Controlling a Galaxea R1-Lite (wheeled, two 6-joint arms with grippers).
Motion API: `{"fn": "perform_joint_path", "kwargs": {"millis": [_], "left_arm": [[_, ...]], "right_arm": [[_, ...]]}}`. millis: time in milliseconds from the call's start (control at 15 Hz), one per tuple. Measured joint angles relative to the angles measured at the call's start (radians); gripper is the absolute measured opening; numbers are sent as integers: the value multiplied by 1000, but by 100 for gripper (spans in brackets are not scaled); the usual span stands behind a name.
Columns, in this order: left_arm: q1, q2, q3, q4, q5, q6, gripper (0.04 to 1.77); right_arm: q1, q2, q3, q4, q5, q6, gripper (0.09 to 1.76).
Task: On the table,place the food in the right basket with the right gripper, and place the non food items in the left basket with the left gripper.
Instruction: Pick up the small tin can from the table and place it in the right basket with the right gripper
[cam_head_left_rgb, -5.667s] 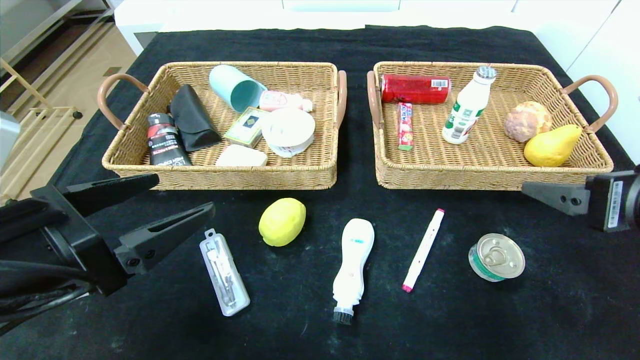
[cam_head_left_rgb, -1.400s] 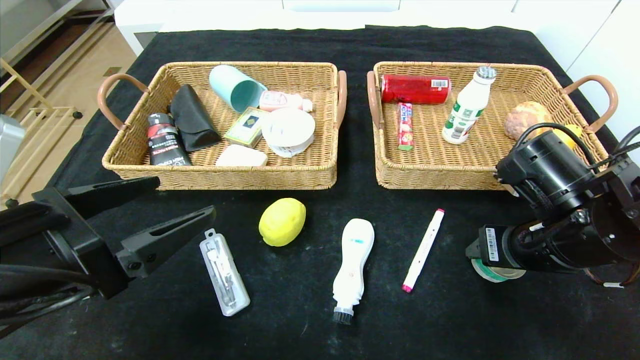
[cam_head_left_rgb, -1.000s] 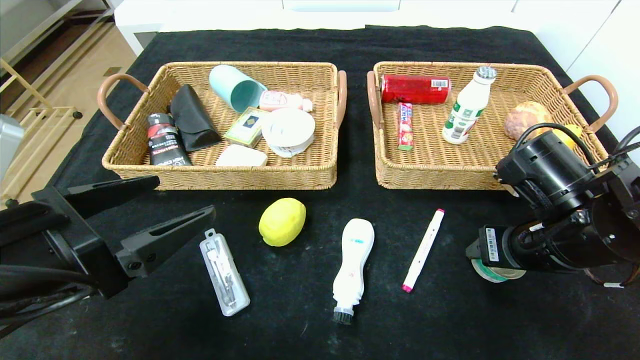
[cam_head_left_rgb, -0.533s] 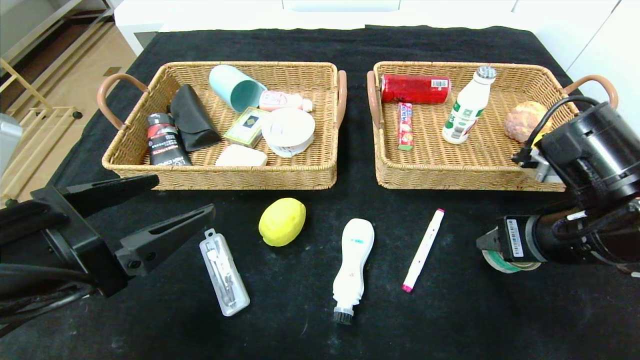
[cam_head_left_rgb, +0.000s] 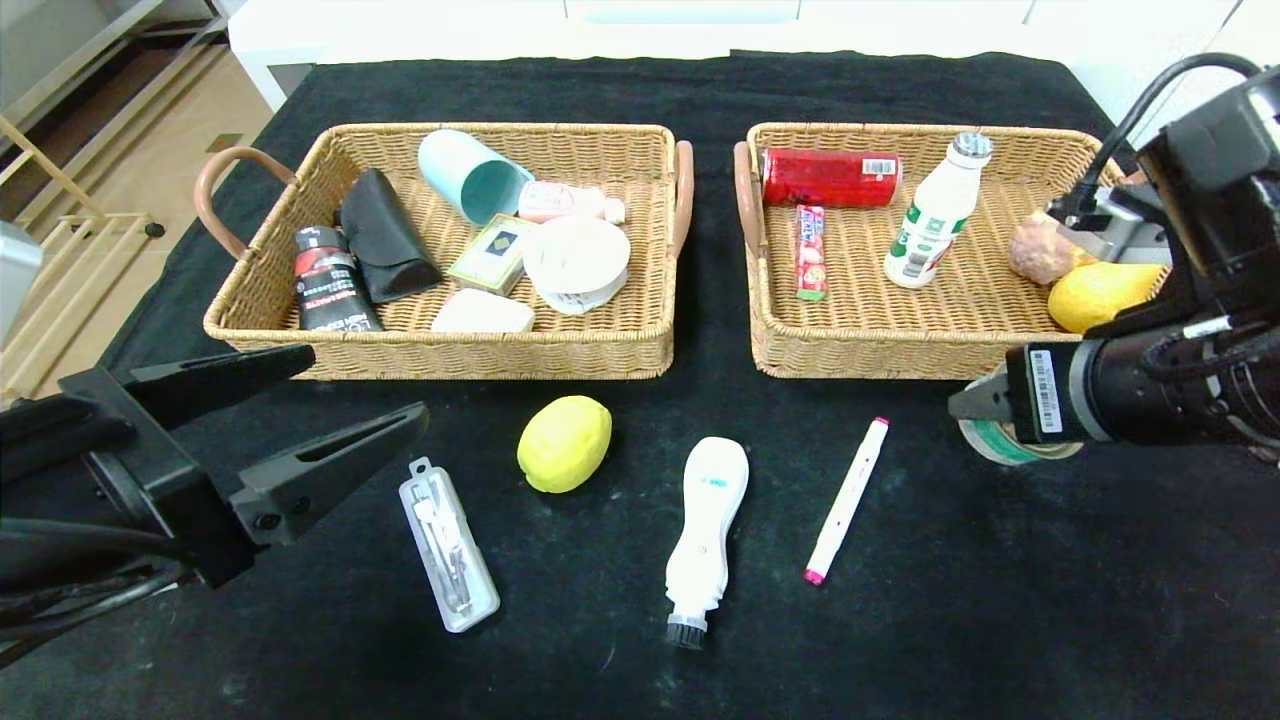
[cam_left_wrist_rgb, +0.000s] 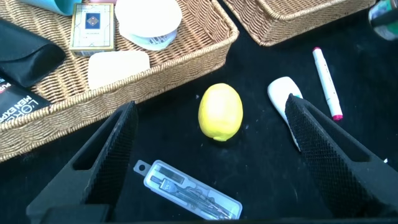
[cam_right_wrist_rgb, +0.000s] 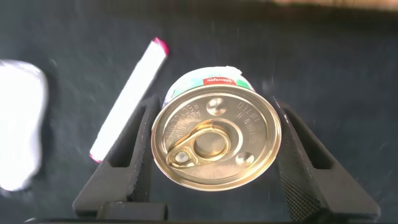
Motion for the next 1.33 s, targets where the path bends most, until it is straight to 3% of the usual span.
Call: {"fn": "perform_joint_path", "kwargs": {"millis": [333,733,1333], "left_arm": [[1,-2,-1,-1,-1,0,172],[1,-3,2,-1,-3,2,172],[1,-14,-2,-1,-3,2,172]], "right_arm": [[22,97,-203,21,-13,-61,118],[44,188,-343,-3,-13,-137,118],[29,312,-429,-245,-15,-189,118]]}}
